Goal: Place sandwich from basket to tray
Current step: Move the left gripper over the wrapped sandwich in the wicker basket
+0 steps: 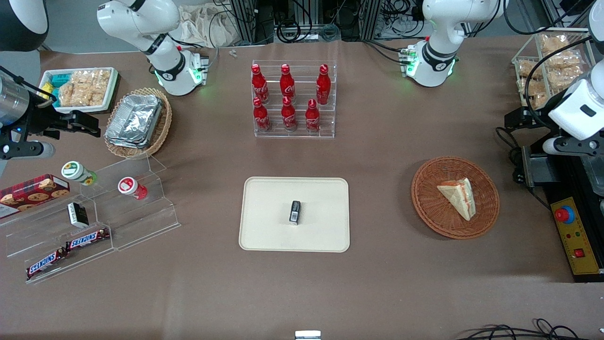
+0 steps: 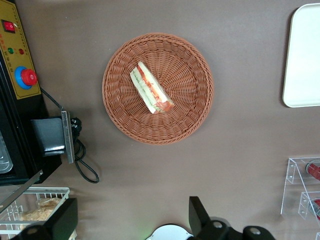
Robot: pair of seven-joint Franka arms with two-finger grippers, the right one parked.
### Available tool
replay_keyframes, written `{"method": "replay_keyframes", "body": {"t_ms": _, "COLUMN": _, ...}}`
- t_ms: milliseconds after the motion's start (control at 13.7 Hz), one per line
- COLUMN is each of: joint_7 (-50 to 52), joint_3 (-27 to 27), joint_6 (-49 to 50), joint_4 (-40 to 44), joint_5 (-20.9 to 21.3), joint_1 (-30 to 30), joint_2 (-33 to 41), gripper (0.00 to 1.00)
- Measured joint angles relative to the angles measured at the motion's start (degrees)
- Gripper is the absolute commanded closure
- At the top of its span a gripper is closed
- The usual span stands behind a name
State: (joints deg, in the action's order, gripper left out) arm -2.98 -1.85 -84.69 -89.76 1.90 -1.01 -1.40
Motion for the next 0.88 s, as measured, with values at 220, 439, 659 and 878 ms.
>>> {"method": "replay_keyframes", "body": {"t_ms": 220, "joint_7": 0.3, "joint_3": 0.0, "joint_6": 0.0, "joint_4": 0.5, "joint_5": 0.0, "joint_1": 0.0, "joint_2": -0.6, "gripper": 0.00}}
{"method": "replay_keyframes", "body": {"t_ms": 439, "joint_7": 5.6, "joint_3": -0.1, "joint_6": 0.0, "joint_4": 3.4, "joint_5": 0.0, "joint_1": -0.1, "joint_2": -3.1, "gripper": 0.00}}
{"method": "replay_keyframes", "body": {"t_ms": 659, "joint_7": 12.0, "joint_3": -0.4, "joint_6": -3.7, "joint_4": 2.4, "joint_5": 0.0, "joint_1": -0.1, "joint_2": -4.6, "gripper": 0.00}}
{"method": "replay_keyframes", "body": {"t_ms": 878, "joint_7": 18.0, "joint_3": -0.4, "joint_6": -12.6, "joint_4": -4.0, "joint_5": 0.0, "joint_1": 0.0, "joint_2": -4.6, "gripper": 0.00}}
